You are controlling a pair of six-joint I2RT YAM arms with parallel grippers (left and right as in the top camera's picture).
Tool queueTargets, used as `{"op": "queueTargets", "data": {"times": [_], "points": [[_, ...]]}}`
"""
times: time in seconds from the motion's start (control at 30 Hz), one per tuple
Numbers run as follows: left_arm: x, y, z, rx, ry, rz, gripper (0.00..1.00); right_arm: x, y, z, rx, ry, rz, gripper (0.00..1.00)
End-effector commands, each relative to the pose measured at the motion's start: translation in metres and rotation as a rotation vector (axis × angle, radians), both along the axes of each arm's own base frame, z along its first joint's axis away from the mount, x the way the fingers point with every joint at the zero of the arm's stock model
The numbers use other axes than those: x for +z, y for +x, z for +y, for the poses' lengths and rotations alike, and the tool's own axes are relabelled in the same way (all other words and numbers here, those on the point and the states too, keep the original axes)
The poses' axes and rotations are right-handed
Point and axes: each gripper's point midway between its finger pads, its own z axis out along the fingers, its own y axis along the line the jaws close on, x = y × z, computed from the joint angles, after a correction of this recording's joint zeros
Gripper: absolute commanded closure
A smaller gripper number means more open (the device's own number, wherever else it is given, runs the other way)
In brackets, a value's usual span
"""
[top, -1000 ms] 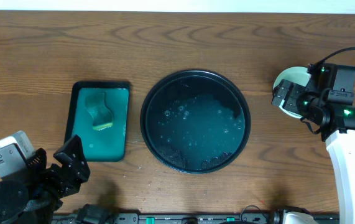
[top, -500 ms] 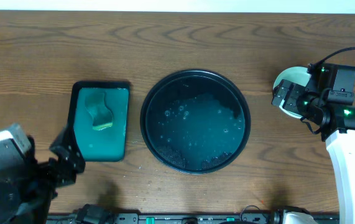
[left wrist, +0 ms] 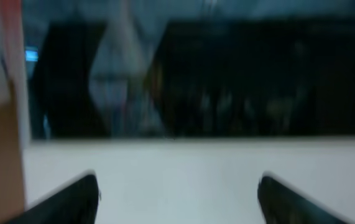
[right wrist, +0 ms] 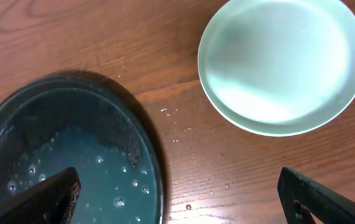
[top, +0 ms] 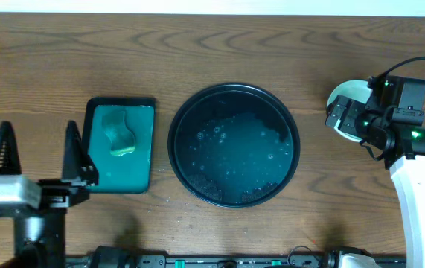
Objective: Clean dirty plates on tray and stack at the side
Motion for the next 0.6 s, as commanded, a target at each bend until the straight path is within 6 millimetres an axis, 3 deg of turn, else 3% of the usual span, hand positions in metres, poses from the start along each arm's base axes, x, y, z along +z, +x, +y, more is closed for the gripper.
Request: {"op": "queueTargets", "data": {"times": [0.0,0.27,0.57], "points": [[-0.04,0.01,-0.014,-0.063,0.055,-0.028,0.18,0.004,0.002,0.001,0.01,-0.011,-0.01,0.01],[-0.102,0.022,0.001,-0.042,-0.07,-0.097,0.18,0.004,0.002,0.001,0.01,-0.011,-0.01,0.01],[-0.169,0.038,0.021,0.002,-0.199,-0.036,0.18,0.004,0.002,0.001,0.01,-0.011,-0.01,0.01]]}}
